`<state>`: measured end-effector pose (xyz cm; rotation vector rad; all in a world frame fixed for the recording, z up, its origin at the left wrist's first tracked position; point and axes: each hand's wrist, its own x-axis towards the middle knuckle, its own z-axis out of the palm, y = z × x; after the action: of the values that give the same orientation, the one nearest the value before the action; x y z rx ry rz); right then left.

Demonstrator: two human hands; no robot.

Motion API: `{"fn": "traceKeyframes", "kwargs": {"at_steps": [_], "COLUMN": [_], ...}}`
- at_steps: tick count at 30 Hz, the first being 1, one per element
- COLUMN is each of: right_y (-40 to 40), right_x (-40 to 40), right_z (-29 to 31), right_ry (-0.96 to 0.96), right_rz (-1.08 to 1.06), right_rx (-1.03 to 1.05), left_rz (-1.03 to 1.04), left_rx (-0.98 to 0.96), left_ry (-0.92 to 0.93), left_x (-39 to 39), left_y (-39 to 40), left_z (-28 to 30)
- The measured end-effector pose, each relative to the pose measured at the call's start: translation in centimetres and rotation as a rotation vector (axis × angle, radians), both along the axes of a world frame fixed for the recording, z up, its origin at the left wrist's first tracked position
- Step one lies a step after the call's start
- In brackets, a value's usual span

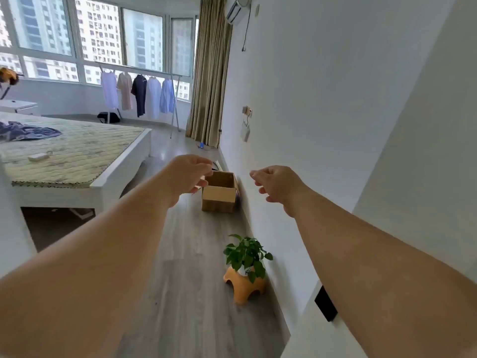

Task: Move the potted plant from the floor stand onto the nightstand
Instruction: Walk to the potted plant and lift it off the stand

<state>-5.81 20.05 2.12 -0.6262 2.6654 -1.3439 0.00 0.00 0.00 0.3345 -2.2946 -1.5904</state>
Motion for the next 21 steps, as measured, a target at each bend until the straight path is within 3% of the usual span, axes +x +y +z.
{"fn": "traceKeyframes", "kwargs": {"at_steps": [6,15,21], "right_y": [-3.3,-14.4,-16.9], "right_x": [-4.3,-10.1,-12.8], "right_z": [-3.5,-11.4,-15.7], "right_ry": [-0.08,-0.266,-0.361], "right_rz": [-0.115,-0.341,-0.502], "right_rx": [-0.024,-0.062,-0.07], "left_rz": [-0.018,-0.243,-0.385], "left_rx": [0.022,-0.01,-0.041], "left_ry": [-0.024,-0.281,-0.426], "left_x": [-4.7,-13.0,-19.3], "left_y": [-4.0,-16.4,-18.1], "left_z": [-2.9,-8.6,-13.6]}}
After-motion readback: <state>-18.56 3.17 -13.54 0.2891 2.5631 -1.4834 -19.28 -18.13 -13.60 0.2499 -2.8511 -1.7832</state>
